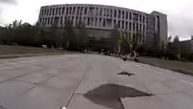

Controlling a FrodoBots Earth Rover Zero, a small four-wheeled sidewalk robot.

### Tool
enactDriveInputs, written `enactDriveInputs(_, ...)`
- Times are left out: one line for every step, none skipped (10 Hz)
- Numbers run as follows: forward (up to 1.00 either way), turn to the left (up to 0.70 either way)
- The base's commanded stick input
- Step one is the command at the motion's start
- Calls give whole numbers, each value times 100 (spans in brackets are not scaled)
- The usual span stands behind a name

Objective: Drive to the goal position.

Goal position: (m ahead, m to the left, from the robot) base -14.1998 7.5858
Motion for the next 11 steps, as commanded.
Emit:
enactDriveInputs(100,0)
enactDriveInputs(100,0)
enactDriveInputs(100,0)
enactDriveInputs(100,0)
enactDriveInputs(100,0)
enactDriveInputs(100,0)
enactDriveInputs(100,0)
enactDriveInputs(100,0)
enactDriveInputs(100,0)
enactDriveInputs(100,0)
enactDriveInputs(100,0)
